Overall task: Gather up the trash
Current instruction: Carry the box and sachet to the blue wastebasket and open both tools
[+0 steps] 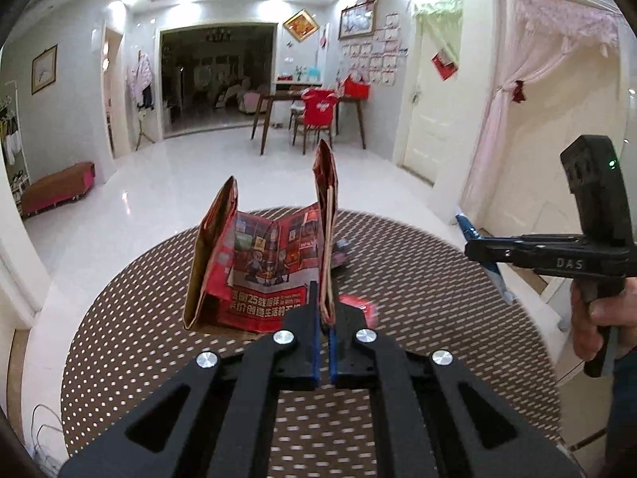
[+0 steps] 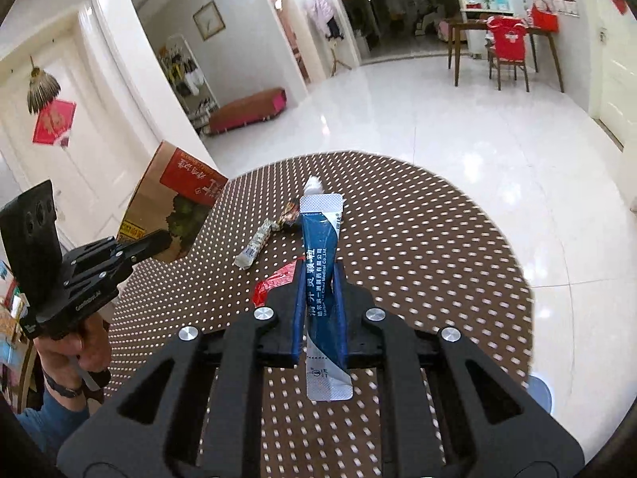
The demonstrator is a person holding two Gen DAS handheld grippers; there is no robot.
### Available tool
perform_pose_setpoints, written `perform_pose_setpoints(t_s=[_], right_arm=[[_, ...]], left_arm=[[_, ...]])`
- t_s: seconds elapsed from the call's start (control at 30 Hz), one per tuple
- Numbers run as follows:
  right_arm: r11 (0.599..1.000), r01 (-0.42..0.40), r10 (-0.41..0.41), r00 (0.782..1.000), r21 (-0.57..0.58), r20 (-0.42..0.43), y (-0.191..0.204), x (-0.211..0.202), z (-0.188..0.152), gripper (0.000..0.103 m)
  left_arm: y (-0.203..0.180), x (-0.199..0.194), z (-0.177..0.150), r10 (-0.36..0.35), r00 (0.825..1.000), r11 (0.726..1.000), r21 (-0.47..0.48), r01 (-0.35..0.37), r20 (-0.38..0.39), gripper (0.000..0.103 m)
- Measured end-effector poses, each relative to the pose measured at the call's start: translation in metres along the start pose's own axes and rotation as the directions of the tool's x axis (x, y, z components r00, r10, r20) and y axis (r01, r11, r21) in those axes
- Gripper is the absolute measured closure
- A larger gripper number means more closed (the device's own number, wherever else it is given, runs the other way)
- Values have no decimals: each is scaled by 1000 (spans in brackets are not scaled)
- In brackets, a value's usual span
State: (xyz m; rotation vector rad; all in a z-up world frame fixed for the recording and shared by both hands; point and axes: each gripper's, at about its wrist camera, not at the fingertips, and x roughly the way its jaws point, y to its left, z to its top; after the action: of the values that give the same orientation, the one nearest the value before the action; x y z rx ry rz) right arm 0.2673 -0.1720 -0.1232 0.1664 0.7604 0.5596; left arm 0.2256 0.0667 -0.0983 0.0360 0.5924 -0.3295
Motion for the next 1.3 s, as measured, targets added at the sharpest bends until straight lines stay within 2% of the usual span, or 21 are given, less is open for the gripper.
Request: perform_pose_setpoints(t_s=[0.2,0.3,0.47,0.6,0.77,0.97,1.13,1.3], right_arm=[[999,6,-10,996,45,86,-24,-61,-9,90],[998,21,-28,992,60,123,-38,-94,-14,90],[994,52,-71,980,101,186,-69,-145,-21,90],[983,89,-123,968,158,217,-101,-177,-33,90],[956,142,-200,956,255,214,-151,-205,-56,90],[896,197,-278,947,397,159,-221,-217,-94,90],[853,202,-284,953,481,103,-264,-210,-122,90],[809,198,-268,962,554,49,-301,-192,-148,90]], left_arm=[[-62,-16,14,-61,997,997,51,59,40,100],[-96,-20,22,-117,991,992,60,113,60,100],[-153,-18,31,-207,974,977,66,202,88,100],[-200,-4,33,-281,957,959,64,277,74,100],[-257,26,23,-359,933,932,62,358,11,100],[-312,77,-2,-386,916,916,71,394,-110,100],[-338,120,-25,-382,900,913,66,402,-209,100],[-356,168,-44,-374,875,914,38,403,-307,100]])
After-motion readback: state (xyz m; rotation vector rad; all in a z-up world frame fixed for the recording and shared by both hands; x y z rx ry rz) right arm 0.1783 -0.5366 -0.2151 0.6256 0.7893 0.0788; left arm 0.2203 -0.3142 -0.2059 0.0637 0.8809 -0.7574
